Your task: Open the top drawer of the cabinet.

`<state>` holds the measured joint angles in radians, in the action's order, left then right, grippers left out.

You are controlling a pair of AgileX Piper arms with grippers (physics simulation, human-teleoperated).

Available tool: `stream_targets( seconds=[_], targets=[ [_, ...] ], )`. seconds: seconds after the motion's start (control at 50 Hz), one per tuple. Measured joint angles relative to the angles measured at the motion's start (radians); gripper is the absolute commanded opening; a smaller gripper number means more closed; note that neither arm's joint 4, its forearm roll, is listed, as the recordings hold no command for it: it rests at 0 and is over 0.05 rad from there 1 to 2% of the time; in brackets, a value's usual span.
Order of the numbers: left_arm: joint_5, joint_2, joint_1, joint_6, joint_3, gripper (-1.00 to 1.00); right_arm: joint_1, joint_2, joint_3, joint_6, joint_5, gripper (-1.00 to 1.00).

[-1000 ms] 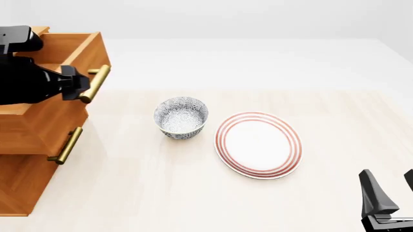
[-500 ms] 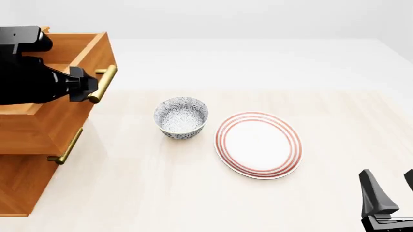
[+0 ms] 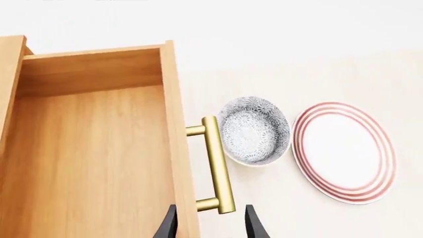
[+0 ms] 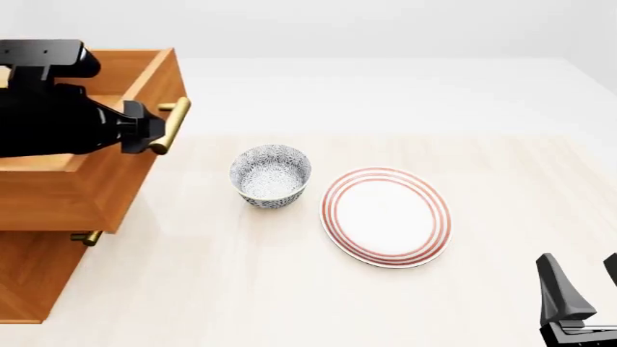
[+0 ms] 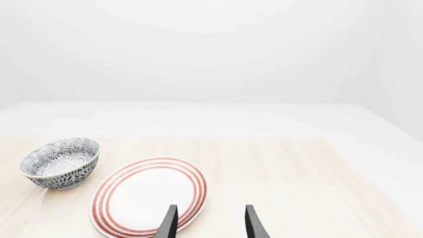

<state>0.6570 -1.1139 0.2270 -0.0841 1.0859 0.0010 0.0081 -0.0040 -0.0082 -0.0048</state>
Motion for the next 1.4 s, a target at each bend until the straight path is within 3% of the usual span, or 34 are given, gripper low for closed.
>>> stream_targets(
  seconds=[0.5,1.0,1.4],
  targets=[
    [-0.003,-0.021,0.092,0.002,0.014,1.00,0.000,0.000,0.000,0.000,0.000,1.00],
    [0.004,-0.032,0.134,-0.066,0.026,1.00,0.000,0.000,0.000,0.000,0.000,1.00],
    [0.095,-0.060,0.132,-0.019,0.086,1.00,0.000,0.000,0.000,0.000,0.000,1.00]
  ],
)
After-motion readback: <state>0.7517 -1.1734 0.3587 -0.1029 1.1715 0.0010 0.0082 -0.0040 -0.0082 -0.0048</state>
